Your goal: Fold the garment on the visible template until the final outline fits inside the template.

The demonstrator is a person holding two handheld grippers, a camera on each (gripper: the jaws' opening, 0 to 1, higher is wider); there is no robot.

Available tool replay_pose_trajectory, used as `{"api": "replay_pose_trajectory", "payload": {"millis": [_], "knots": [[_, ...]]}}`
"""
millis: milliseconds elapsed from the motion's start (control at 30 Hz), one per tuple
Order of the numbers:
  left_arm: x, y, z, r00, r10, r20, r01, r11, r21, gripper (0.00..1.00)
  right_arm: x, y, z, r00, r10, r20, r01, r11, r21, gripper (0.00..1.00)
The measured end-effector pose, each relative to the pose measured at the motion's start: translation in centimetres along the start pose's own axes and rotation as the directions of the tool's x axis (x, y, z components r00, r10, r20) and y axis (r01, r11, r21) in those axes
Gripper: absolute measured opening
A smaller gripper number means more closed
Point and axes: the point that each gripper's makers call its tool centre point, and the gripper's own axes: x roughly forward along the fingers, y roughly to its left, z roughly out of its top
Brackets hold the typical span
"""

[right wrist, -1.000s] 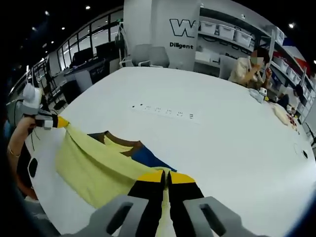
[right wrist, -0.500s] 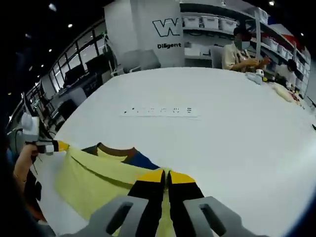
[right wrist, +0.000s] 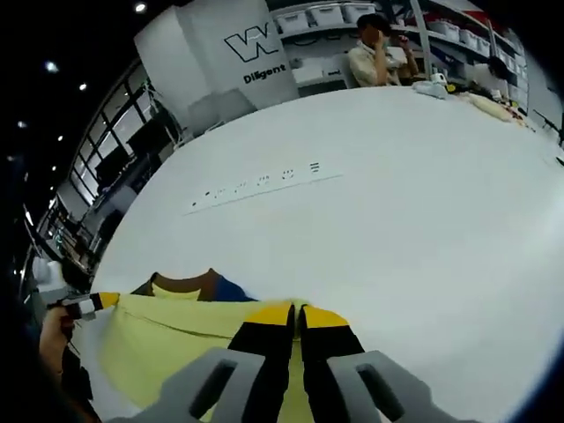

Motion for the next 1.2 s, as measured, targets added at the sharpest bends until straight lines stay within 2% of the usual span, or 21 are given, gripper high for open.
{"api": "replay_pose_trajectory", "payload": {"millis": [200,300,333,367,433,467,533,567,633,700,767,800,867,900,1067,1133,1200], "knots": [[0.2,0.1,0.0,1.000,-0.010,0.012,0.010,1.000,0.006,0.02,0.3,0.2,0.1,1.000,0.027,0.015,-0.026,0.999,-0.041,0.00],[0.2,0.1,0.3,0.999,-0.025,0.031,0.023,0.998,0.064,0.03,0.4,0.5,0.1,0.999,0.047,0.022,-0.045,0.997,-0.069,0.00],[0.1,0.3,0.3,0.999,-0.024,0.037,0.021,0.998,0.065,0.04,0.3,0.7,0.2,0.998,0.055,0.028,-0.052,0.995,-0.090,0.02],[0.0,0.0,0.5,0.997,-0.057,0.044,0.051,0.991,0.127,0.06,0.1,0.9,0.3,0.997,0.062,0.038,-0.057,0.991,-0.124,0.04],[-0.3,0.1,0.4,0.998,-0.059,0.039,0.053,0.989,0.137,0.11,-0.1,1.1,0.6,0.996,0.070,0.053,-0.061,0.985,-0.159,0.10],[-0.4,-0.2,0.6,0.995,-0.088,0.051,0.078,0.980,0.183,0.17,-0.2,1.3,0.8,0.995,0.080,0.066,-0.067,0.981,-0.182,0.15],[-0.7,-0.3,0.5,0.993,-0.099,0.058,0.088,0.981,0.175,0.25,-0.5,1.8,0.8,0.992,0.106,0.067,-0.089,0.972,-0.217,0.21],[-0.8,-1.0,0.8,0.985,-0.155,0.078,0.133,0.965,0.227,0.29,-0.7,2.2,0.9,0.990,0.126,0.069,-0.104,0.961,-0.256,0.26],[-1.2,-0.9,0.7,0.984,-0.159,0.076,0.138,0.963,0.232,0.34,-0.9,2.5,0.8,0.988,0.137,0.068,-0.113,0.952,-0.285,0.30],[-1.5,-1.3,0.9,0.977,-0.193,0.085,0.157,0.935,0.318,0.39,-1.3,2.8,0.7,0.986,0.152,0.070,-0.120,0.934,-0.337,0.32],[-1.7,-1.4,0.8,0.977,-0.199,0.080,0.160,0.923,0.350,0.44,-1.4,2.6,0.4,0.988,0.144,0.061,-0.113,0.926,-0.361,0.35],[-1.7,-1.2,0.8,0.977,-0.197,0.075,0.151,0.902,0.405,0.45,-1.3,2.2,0.2,0.990,0.133,0.054,-0.100,0.910,-0.402,0.37],[-1.7,-1.1,0.6,0.979,-0.194,0.069,0.146,0.889,0.433,0.46,-1.2,1.8,-0.1,0.992,0.118,0.045,-0.086,0.895,-0.437,0.40],[-1.5,-1.0,0.5,0.980,-0.187,0.065,0.141,0.890,0.433,0.46,-1.2,1.5,-0.5,0.994,0.105,0.028,-0.080,0.882,-0.464,0.40],[-0.7,-0.6,0.3,0.984,-0.165,0.060,0.123,0.892,0.434,0.45,-0.7,0.7,-1.0,0.997,0.077,0.014,-0.059,0.852,-0.520,0.41],[-0.4,-0.6,0.2,0.985,-0.163,0.058,0.122,0.891,0.437,0.46,-0.5,0.7,-1.0,0.997,0.076,0.015,-0.057,0.850,-0.524,0.41],[0.1,-0.5,0.3,0.987,-0.148,0.064,0.106,0.896,0.431,0.46,0.0,0.4,-0.8,0.998,0.069,0.016,-0.051,0.857,-0.512,0.41]]}}
